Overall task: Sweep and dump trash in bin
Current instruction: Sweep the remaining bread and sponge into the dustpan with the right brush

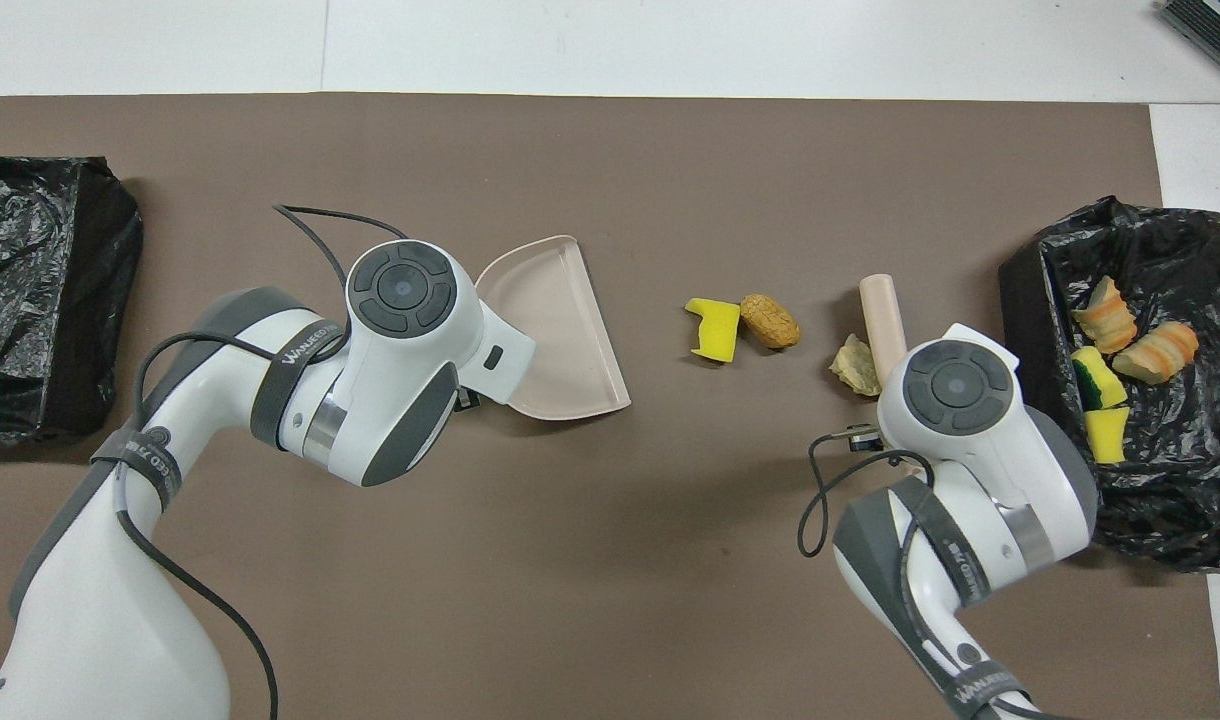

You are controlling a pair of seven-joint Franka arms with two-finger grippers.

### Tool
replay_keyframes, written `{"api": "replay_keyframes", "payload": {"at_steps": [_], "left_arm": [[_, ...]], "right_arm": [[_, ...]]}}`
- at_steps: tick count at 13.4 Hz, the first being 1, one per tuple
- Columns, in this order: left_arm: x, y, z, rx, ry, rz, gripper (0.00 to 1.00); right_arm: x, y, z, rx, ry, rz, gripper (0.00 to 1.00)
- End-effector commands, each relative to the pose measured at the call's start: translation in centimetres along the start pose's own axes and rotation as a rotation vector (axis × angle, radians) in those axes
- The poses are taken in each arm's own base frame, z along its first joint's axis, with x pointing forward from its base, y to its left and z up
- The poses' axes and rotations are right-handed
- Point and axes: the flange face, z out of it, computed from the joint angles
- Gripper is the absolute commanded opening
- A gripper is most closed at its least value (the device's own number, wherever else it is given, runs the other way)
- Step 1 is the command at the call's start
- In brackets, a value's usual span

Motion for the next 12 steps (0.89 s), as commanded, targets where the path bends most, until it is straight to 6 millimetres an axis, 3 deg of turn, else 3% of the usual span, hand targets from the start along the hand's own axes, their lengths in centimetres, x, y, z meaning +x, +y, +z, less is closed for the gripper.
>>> {"api": "replay_keyframes", "payload": {"at_steps": [1,5,7,9,12], "left_arm": [[1.4,1.0,0.6,0.009,-0.002,0.035,0.00],[1.5,2.3,1.0,-0.007,-0.016,0.050,0.00],[1.2,2.6,1.1,-0.013,-0.022,0.049,0.00],[0.9,2.8,1.3,-0.015,-0.023,0.047,0.00],[0.8,2.9,1.5,-0.018,-0.026,0.043,0.00]], "right_arm": [[1.6,-2.6,-1.9,0.045,-0.042,0.040,0.00],[3.2,-7.1,-3.5,0.129,-0.077,0.142,0.00],[3.9,-7.2,-5.4,0.129,-0.091,0.152,0.00],[4.2,-5.8,-5.6,0.106,-0.101,0.147,0.00],[2.2,-2.6,-2.7,0.084,-0.129,0.141,0.00]]}}
